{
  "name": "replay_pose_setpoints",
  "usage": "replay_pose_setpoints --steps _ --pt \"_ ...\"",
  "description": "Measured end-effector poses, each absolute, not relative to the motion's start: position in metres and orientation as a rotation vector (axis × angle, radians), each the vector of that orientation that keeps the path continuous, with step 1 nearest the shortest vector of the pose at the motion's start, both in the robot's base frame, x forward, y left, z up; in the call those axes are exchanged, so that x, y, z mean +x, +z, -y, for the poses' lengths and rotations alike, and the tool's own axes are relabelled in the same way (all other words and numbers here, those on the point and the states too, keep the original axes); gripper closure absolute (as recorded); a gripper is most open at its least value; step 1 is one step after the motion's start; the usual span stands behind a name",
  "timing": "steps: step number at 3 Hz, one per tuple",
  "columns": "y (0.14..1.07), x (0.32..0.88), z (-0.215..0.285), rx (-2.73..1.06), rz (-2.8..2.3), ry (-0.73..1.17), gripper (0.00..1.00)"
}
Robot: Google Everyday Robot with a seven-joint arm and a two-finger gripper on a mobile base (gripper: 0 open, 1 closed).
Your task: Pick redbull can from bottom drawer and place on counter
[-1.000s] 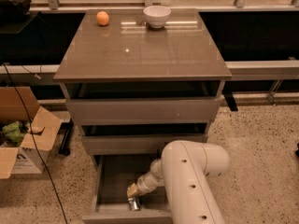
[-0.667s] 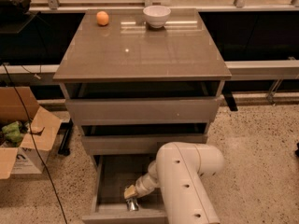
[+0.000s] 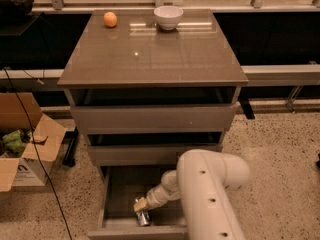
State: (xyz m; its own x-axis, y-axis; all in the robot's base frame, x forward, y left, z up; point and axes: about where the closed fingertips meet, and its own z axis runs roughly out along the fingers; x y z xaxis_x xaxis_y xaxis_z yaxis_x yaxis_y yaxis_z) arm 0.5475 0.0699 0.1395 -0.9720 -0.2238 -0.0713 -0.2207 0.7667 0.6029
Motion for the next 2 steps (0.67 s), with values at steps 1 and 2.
replay_pose_setpoints --steps 1,2 --pt "0.237 0.545 -0.061 0.732 3.017 -1.262 1.00" --pt "0.308 0.523 -0.052 1.066 3.015 -1.429 1.00"
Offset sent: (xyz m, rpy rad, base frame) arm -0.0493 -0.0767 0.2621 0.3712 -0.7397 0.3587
